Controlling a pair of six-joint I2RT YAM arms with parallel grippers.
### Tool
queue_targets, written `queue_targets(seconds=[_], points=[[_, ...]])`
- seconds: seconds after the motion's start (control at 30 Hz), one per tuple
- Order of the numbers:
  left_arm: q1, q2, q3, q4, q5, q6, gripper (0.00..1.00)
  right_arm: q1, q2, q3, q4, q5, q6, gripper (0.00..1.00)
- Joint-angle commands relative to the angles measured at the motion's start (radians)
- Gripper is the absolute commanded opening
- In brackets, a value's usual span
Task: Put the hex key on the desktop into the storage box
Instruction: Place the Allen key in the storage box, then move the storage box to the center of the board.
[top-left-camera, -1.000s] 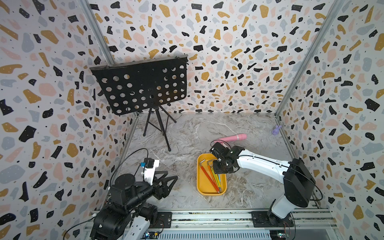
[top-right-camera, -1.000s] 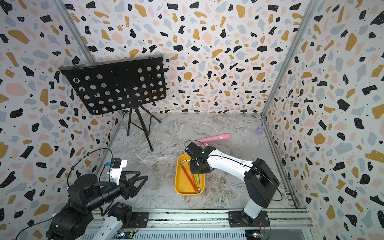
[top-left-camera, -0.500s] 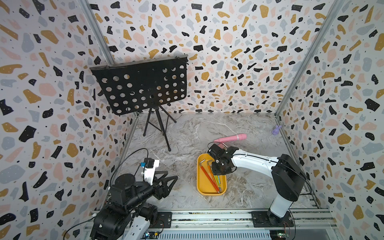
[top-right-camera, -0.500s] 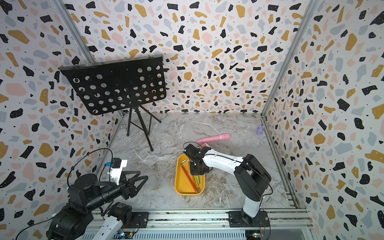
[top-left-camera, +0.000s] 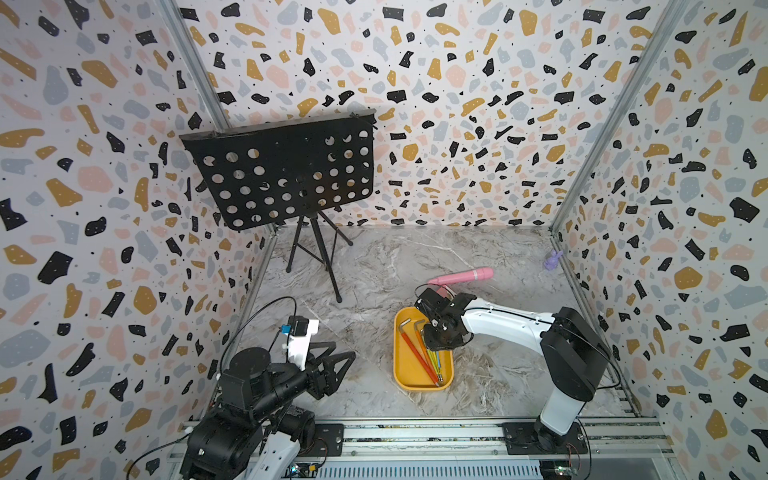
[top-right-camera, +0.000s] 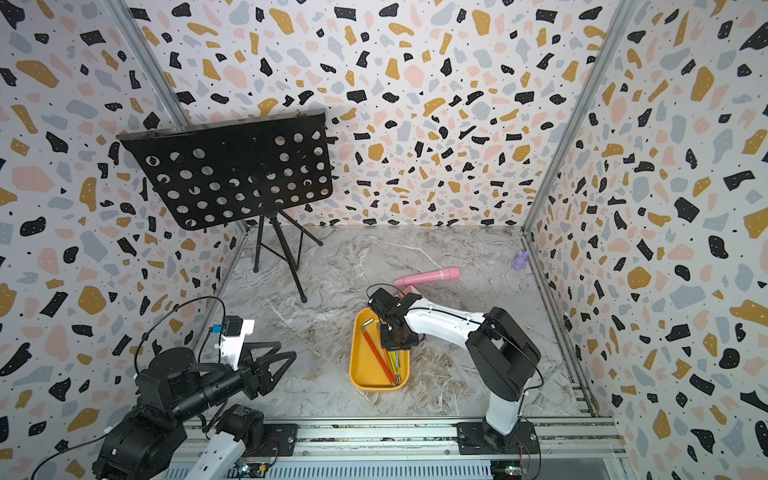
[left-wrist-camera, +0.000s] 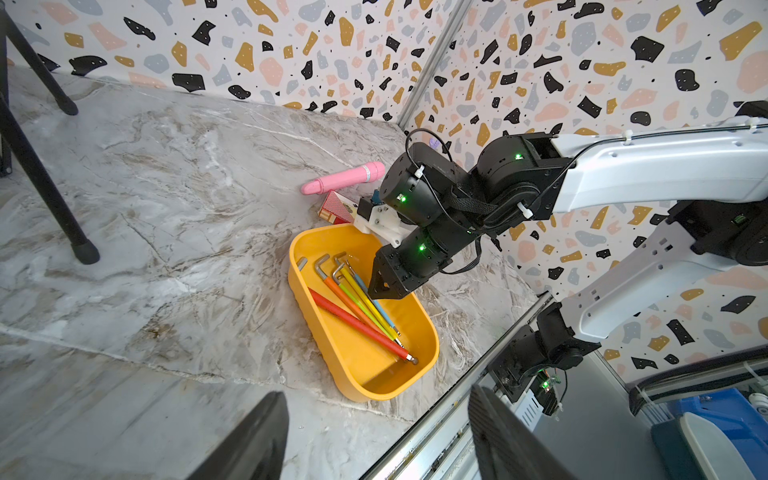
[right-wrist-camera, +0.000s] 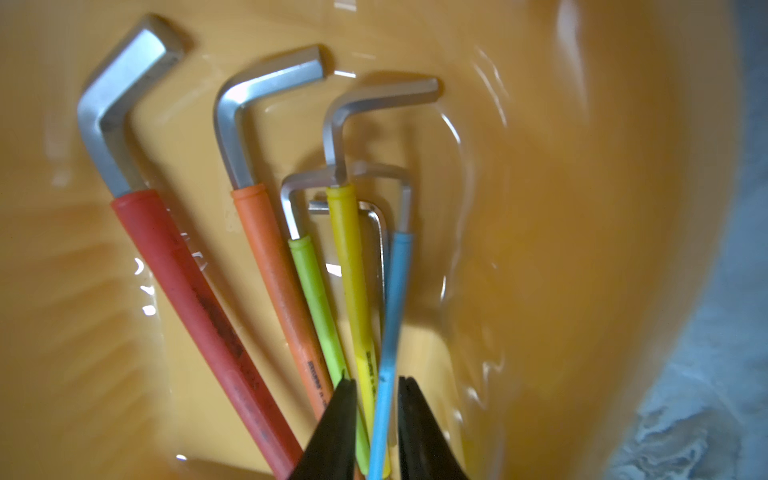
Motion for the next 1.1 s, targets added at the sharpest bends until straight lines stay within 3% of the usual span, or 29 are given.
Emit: queue_targets(seconds=[0.0,0.2,0.43,0.63,0.83,1.07], points=[[0.007,0.003,-0.005,0.051,0.007,0.012,0.72,-0.003,-0.026,0.002,-0.004,0.005,-0.003,0.32],[0.007,0.002,-0.006,0.05,0.007,0.012,0.73,-0.004,-0.108,0.019,-0.02,0.028,-0.023,0.35],[0.009,0.001,-0.005,0.051,0.008,0.012,0.72,-0.009,-0.281,0.045,-0.092,0.14,-0.044,0.39],[0.009,0.0,-0.005,0.05,0.008,0.012,0.73,-0.077,-0.436,-0.058,-0.105,0.172,-0.019,0.38],[0.009,-0.001,-0.005,0.05,0.01,0.012,0.72,-0.197,-0.542,-0.21,-0.093,0.102,-0.022,0.37],[0.009,-0.003,-0.005,0.051,0.008,0.012,0.73,-0.214,-0.493,-0.333,0.011,-0.055,0.0,0.35]])
